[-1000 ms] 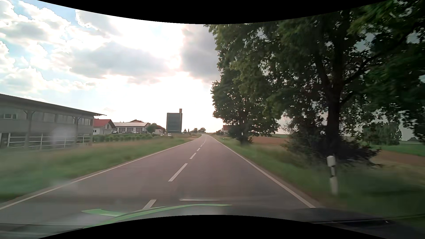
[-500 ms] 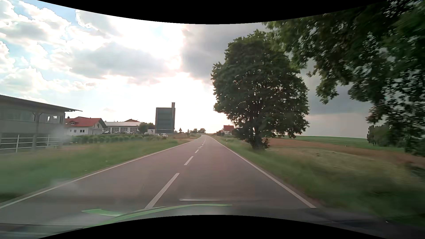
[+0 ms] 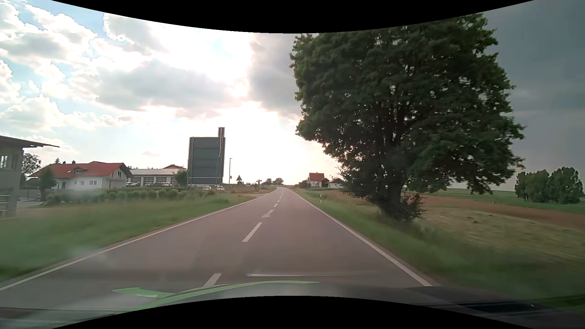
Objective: Follow the waypoints while adhering to traffic rules and regulations
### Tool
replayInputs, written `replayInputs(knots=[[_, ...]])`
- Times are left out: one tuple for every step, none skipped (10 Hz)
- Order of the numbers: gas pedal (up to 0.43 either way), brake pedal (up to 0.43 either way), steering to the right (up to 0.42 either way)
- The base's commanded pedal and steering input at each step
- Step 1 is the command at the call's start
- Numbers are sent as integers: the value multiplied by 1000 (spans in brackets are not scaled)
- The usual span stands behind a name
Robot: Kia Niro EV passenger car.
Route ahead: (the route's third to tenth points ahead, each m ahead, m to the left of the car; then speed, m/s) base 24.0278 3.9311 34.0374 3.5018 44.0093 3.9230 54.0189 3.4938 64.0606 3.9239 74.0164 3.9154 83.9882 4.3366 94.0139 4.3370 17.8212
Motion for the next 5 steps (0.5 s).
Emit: replayInputs(knots=[[138,0,0],[138,0,0],[138,0,0],[138,0,0],[138,0,-1]])
